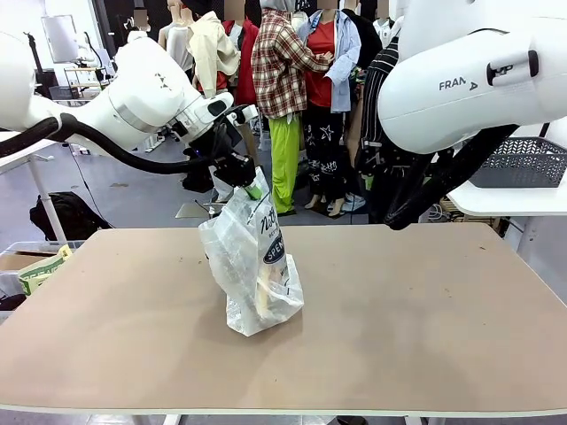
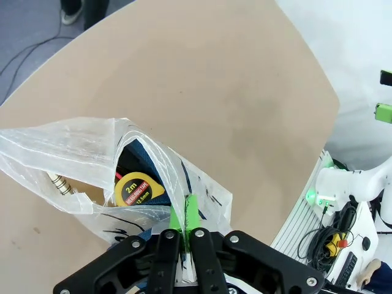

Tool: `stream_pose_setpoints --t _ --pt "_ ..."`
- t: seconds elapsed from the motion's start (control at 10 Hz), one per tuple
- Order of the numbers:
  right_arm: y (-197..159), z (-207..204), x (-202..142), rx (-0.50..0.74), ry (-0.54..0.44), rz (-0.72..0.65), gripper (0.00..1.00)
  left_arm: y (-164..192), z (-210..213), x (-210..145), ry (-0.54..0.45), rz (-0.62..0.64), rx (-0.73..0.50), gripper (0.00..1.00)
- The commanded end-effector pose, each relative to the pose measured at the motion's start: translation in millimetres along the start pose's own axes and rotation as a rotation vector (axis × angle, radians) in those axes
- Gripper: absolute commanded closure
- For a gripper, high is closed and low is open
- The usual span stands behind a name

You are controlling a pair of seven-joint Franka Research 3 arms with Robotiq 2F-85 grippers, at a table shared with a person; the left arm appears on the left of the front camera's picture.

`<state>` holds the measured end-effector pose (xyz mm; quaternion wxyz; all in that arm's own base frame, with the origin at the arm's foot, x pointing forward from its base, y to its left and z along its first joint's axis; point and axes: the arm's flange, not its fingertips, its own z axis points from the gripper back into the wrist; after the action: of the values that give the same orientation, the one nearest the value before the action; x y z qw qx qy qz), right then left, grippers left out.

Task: Transfer purchased items from the store into the shopping bag.
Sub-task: Move the Reusable shopping bag to the right side of the table.

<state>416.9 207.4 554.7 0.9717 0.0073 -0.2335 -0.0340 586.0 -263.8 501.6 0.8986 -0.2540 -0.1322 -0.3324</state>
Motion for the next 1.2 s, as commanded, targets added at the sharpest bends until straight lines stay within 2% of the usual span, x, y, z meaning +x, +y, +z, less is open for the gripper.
stream_pose_setpoints --t 0.0,0.3,0.6,0.8,1.1 --pt "-2.0 0.7 1.7 0.002 -0.001 0.011 0.00 -0.2 0.0 0.1 0.000 0.000 0.000 1.00" --pt "-2.0 0.7 1.7 0.002 -0.001 0.011 0.00 2.2 33.1 6.6 -0.015 -0.061 0.142 1.00" --pt "-2.0 0.7 1.7 0.002 -0.001 0.011 0.00 14.9 84.4 15.3 -0.042 -0.107 0.248 1.00" --pt "-2.0 0.7 1.7 0.002 -0.001 0.011 0.00 31.1 114.2 12.0 -0.038 -0.058 0.310 1.00" --pt "-2.0 0.7 1.7 0.002 -0.001 0.011 0.00 83.2 155.4 5.0 -0.072 0.064 0.367 1.00"
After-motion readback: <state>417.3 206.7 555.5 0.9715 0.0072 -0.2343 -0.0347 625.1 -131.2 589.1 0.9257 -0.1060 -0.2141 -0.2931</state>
